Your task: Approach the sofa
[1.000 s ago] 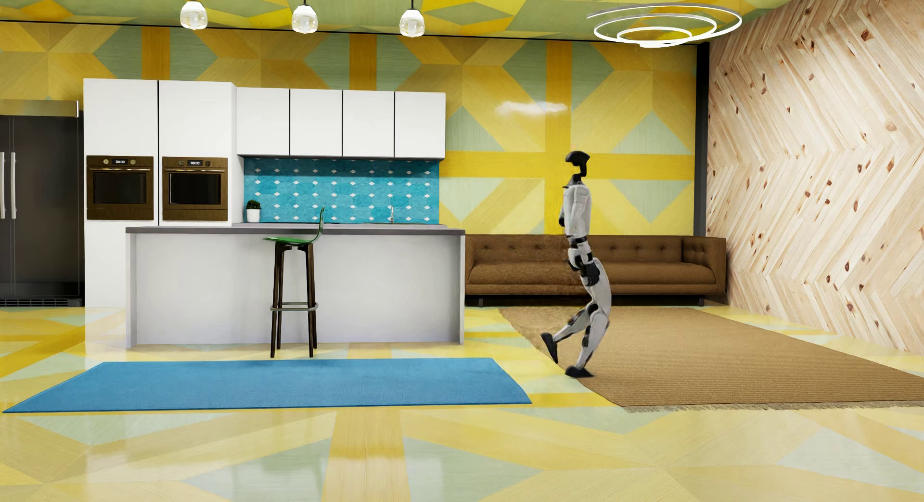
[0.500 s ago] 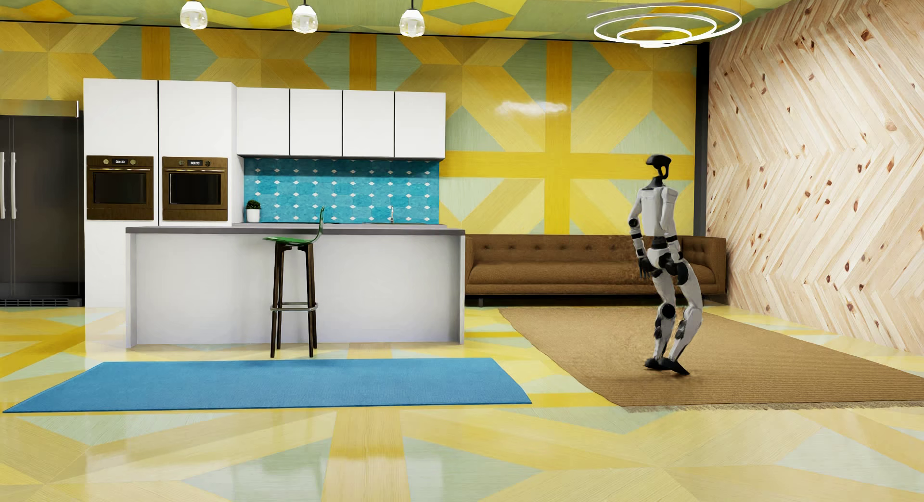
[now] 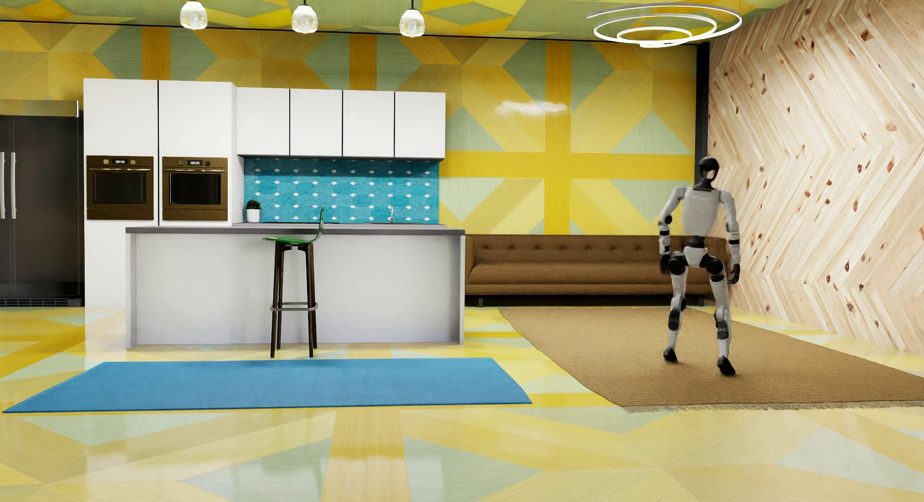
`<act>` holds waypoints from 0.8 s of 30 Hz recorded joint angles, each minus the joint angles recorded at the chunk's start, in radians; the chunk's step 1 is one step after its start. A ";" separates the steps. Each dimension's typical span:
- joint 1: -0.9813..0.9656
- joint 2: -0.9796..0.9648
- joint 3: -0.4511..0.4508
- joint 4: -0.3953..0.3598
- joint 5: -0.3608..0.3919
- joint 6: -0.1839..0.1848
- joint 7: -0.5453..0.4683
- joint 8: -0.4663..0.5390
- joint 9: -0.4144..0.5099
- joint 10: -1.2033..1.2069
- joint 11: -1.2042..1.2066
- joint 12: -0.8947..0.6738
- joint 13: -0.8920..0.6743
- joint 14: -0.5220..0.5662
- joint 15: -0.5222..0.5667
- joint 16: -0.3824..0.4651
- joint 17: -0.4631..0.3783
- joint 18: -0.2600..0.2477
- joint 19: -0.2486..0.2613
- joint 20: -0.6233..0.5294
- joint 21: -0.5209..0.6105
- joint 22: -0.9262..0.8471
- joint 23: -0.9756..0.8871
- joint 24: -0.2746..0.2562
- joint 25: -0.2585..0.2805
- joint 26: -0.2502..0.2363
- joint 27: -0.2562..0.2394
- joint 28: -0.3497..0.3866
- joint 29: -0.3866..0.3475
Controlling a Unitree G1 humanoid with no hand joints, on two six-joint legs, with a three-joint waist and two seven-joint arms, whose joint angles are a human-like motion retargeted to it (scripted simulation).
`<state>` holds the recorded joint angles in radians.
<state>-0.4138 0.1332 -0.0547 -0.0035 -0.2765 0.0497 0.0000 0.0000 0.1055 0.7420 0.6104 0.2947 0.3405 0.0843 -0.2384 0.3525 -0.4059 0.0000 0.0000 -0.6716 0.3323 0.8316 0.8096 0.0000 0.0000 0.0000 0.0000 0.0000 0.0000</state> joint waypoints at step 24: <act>0.814 -0.734 -0.376 0.049 0.198 -0.061 0.000 0.000 -0.017 -0.133 0.182 -0.217 0.162 -0.266 0.128 0.066 0.005 0.000 0.000 0.312 0.217 -0.289 0.173 0.000 0.000 0.000 0.000 0.000 0.000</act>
<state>0.3999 -0.6007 -0.4304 0.0452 -0.0786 -0.0113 0.0000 0.0000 0.0883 0.6090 0.7920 0.0775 0.5028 -0.1813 -0.1103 0.4184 -0.4005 0.0000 0.0000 -0.3592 0.5496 0.5421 0.9824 0.0000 0.0000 0.0000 0.0000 0.0000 0.0000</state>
